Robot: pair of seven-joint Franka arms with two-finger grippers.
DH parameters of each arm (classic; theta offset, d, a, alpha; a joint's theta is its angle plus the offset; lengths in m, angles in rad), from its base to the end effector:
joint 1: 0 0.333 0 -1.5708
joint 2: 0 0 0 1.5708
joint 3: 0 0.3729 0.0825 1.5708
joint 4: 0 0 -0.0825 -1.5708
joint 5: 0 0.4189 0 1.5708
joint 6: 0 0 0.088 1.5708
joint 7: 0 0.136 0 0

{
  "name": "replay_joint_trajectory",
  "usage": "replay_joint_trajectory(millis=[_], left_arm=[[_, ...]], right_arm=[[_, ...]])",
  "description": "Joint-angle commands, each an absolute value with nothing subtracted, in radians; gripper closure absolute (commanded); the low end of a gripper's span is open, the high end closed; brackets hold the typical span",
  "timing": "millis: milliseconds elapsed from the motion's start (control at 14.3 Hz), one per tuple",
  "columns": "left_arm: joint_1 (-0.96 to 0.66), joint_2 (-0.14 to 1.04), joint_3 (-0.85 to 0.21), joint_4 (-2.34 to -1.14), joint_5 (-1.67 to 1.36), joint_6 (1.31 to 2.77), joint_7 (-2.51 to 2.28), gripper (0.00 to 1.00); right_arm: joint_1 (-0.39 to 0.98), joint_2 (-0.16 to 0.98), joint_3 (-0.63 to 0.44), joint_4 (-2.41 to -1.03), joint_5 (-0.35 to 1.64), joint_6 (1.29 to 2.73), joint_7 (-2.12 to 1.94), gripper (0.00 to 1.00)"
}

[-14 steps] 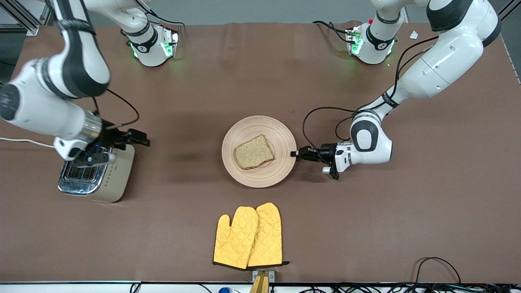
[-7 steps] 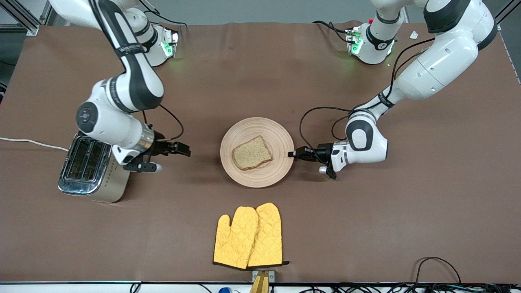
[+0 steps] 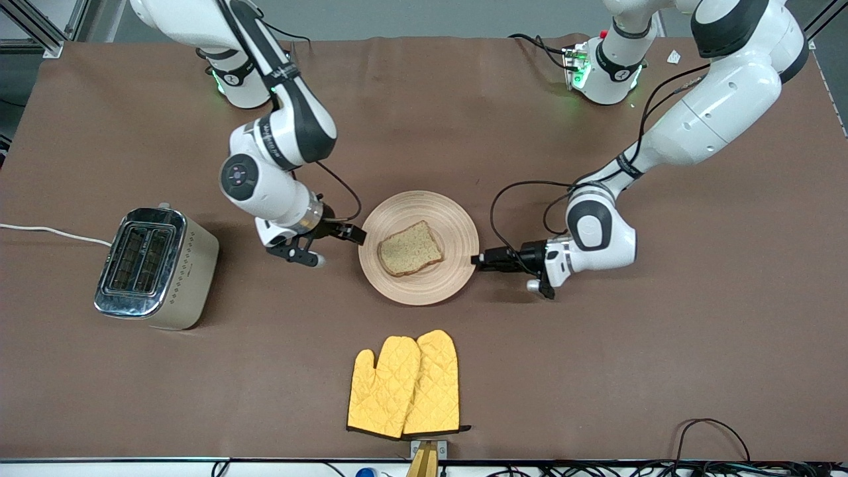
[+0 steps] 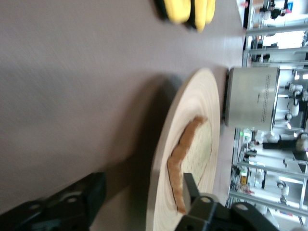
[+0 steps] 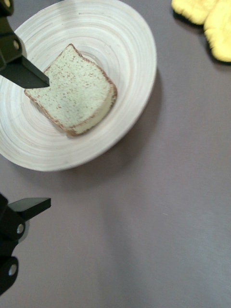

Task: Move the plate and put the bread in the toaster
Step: 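Release the plate with the left gripper while the right gripper reaches toast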

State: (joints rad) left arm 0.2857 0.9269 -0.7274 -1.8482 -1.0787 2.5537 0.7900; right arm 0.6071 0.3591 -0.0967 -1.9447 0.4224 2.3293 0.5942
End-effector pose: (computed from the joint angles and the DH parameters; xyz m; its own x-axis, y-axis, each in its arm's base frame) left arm 0.6336 -0.2752 0.1131 0.9999 0.0027 -0.0109 0.0109 -0.4633 0.8861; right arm 0.5741 0.3429 0.3034 0.9283 -0.3355 -0.1603 -0.3651 -0.9040 -0.2223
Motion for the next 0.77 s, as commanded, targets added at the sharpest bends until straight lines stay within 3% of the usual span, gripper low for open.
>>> replay_joint_trajectory(millis=[0, 210, 489, 699], left_arm=[[0.334, 0.841, -0.732, -1.832, -1.085, 2.554, 0.706, 0.00], [0.345, 0.769, -0.736, -1.799, -1.078, 2.551, 0.557, 0.00], [0.386, 0.671, -0.726, -1.801, -1.066, 2.525, 0.505, 0.00], [0.391, 0.634, -0.683, -1.766, -0.897, 2.514, 0.387, 0.00]], right_arm=[[0.638, 0.377, -0.107, -1.950, 0.431, 2.350, 0.669, 0.00], [0.692, 0.400, -0.107, -1.944, 0.433, 2.376, 0.707, 0.03], [0.715, 0.460, -0.107, -1.891, 0.433, 2.387, 0.725, 0.35], [0.733, 0.509, -0.107, -1.890, 0.430, 2.469, 0.721, 0.45]])
